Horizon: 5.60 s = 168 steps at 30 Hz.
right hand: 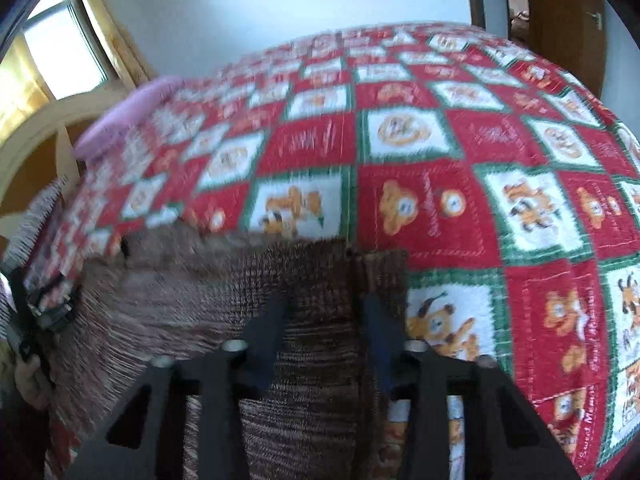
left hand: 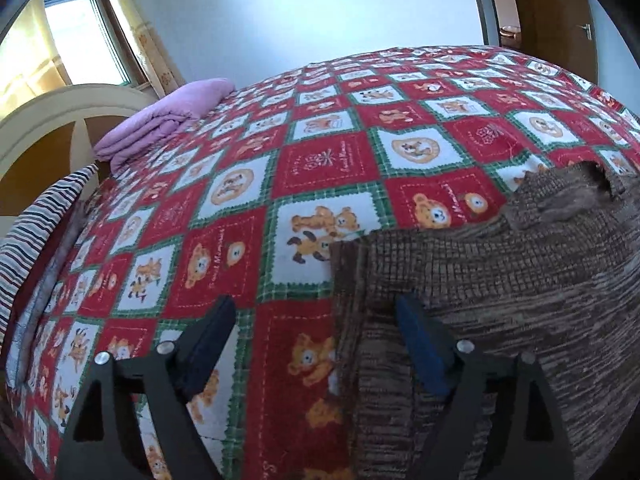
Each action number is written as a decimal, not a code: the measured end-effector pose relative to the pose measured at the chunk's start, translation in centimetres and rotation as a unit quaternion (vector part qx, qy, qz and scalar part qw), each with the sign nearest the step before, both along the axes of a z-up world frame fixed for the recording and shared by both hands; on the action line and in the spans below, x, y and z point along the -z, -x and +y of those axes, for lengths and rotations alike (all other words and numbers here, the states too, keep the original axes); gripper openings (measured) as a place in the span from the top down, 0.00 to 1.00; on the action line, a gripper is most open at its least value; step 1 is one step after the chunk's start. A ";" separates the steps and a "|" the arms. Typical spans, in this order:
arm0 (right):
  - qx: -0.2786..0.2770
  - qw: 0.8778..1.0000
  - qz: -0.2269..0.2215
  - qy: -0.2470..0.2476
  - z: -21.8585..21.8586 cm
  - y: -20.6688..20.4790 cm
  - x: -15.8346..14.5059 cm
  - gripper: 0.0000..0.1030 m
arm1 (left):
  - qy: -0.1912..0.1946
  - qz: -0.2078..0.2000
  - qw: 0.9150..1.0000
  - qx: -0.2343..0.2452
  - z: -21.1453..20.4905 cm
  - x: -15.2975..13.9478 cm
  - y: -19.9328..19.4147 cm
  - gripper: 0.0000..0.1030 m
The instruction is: Fold small clothes
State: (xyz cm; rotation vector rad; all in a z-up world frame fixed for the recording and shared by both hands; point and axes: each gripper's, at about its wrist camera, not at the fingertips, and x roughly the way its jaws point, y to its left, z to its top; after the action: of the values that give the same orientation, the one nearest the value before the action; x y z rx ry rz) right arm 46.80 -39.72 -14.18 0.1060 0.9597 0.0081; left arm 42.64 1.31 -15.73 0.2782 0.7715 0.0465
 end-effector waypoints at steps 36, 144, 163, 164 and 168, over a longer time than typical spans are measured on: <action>-0.032 0.996 -0.031 0.074 6.8 9.2 -0.5 0.61 | 0.041 -0.003 0.998 -0.055 2.6 -0.3 2.2 0.00; -0.308 0.949 -0.057 0.025 35.3 15.7 3.3 0.96 | 0.347 0.109 0.928 0.079 6.0 0.2 -3.2 0.91; -0.243 0.960 -0.124 -0.056 27.0 16.9 -2.4 0.96 | 0.357 0.071 0.921 0.141 -0.9 -8.4 -1.7 0.91; -0.235 0.962 -0.127 -0.061 26.1 17.1 -2.6 0.96 | 0.360 0.072 0.919 0.142 -1.3 -8.6 -1.7 0.91; -0.213 0.965 -0.135 -0.075 23.6 17.5 -3.2 0.96 | 0.373 0.075 0.913 0.146 -3.0 -9.1 -1.8 0.92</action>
State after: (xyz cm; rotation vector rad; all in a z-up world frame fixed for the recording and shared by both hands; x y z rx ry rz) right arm 29.32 -16.12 -11.02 0.0349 0.6923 0.4825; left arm 44.42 -1.67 -6.63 -0.3389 0.8396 -0.5514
